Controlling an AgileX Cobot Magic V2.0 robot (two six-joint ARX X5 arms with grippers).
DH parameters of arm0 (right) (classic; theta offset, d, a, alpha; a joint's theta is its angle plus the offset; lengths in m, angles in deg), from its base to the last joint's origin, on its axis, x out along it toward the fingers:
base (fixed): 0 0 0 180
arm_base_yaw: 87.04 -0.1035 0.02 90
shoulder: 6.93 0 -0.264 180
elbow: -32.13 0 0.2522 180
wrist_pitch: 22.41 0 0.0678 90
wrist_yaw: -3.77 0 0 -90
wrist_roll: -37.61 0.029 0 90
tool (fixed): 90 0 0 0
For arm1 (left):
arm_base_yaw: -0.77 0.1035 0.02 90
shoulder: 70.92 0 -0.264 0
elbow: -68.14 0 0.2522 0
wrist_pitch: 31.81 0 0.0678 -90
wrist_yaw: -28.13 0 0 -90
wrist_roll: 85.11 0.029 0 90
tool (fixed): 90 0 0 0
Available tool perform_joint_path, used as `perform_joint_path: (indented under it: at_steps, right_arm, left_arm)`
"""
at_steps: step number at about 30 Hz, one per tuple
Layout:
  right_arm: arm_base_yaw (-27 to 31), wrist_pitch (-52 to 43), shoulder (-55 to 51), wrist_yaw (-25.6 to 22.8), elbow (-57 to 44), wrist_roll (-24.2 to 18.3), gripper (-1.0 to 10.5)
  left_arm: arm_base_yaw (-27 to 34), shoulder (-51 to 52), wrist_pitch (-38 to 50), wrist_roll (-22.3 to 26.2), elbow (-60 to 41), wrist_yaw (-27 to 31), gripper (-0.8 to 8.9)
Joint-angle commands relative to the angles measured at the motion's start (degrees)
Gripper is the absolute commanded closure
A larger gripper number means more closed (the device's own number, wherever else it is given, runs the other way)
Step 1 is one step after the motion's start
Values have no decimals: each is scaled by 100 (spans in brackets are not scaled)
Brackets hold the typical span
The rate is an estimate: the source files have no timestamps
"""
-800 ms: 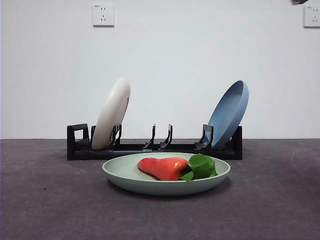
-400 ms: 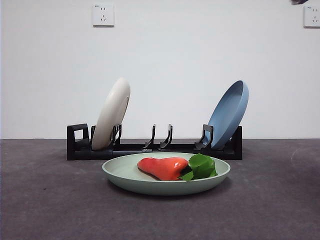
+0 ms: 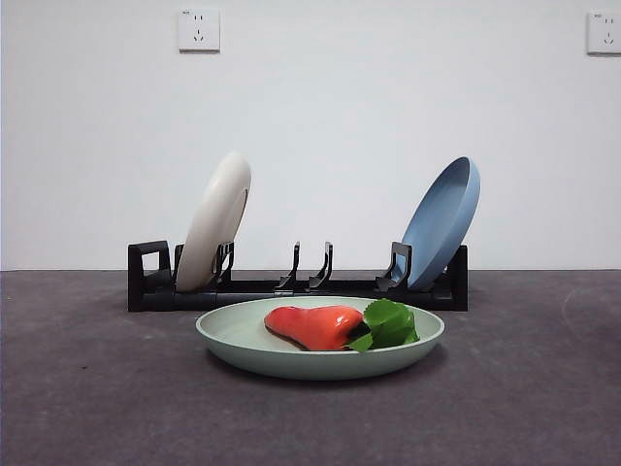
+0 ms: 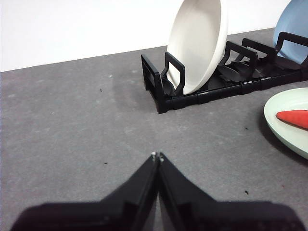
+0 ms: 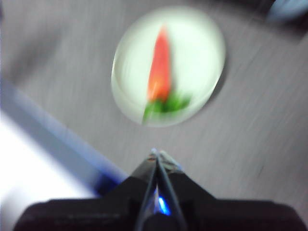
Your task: Take the green plate from the plate rack,put the plate on the table,take the carrot from the table,put the carrot in the plate
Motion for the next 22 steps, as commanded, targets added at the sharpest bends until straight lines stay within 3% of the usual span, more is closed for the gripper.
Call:
perform_joint_path:
  at_steps: [1, 9, 17, 22]
  right_arm:
    - [525, -785, -424, 9, -291, -109, 943]
    - [2157, -2955, -2072, 2, -2439, -46, 943]
    - [2492, -5010, -3486, -55, -4782, 129, 943]
    - [2492, -5302, -4026, -66, -5554, 131, 943]
  left_arm:
    - [20, 15, -22, -44, -66, 0, 814]
    - [20, 15, -22, -44, -66, 0, 814]
    - [20, 15, -22, -44, -66, 2, 814]
    - [20, 15, -24, -44, -66, 2, 814]
